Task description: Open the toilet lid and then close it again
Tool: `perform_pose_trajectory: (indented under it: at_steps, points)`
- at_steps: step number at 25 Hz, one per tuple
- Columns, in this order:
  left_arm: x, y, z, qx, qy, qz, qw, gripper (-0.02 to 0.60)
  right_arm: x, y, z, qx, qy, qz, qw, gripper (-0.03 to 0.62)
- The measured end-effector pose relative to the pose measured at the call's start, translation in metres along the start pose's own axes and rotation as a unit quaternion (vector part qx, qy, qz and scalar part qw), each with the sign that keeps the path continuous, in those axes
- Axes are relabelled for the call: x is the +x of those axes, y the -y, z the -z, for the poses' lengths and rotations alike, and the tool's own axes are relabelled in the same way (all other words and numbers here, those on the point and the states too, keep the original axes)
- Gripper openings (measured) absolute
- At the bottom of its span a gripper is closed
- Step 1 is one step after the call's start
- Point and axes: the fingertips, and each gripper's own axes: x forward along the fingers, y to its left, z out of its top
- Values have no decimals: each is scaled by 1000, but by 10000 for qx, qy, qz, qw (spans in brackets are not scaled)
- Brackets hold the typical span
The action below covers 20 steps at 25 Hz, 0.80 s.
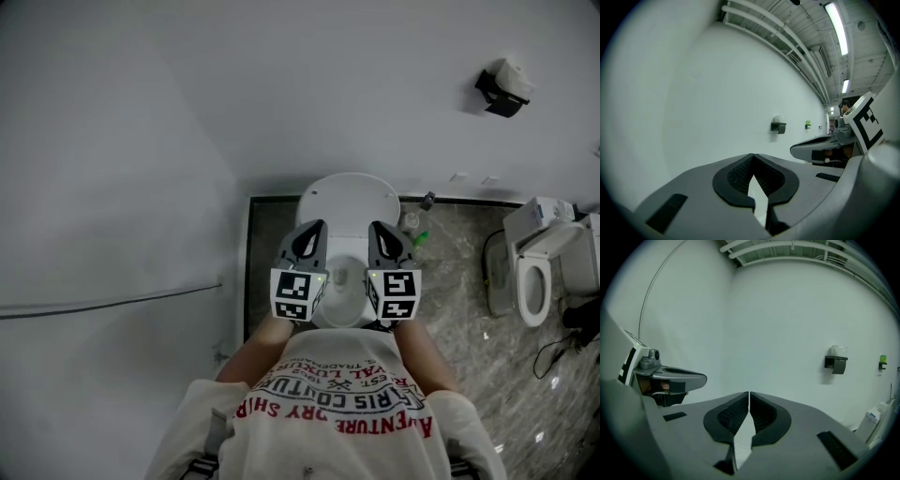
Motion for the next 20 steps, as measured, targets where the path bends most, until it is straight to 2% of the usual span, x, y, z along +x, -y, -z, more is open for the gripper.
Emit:
perform_pose_trajectory:
  at_steps: [7, 15, 18, 20]
  points:
    - [7, -4, 12, 21, 71, -16, 10000, 6, 9, -2, 11, -6, -106, -88, 9999, 20]
    - [42, -12, 26, -128, -253, -33, 9996, 6, 37, 20, 23, -27, -378, -233, 9990, 20]
    - [57, -11, 38, -170, -308, 257, 9991, 6, 52, 19, 31, -67, -510, -570, 9971, 20]
    - [68, -7, 48, 52, -417, 511, 9978, 6, 62, 20, 35, -146, -599, -785, 9950, 21]
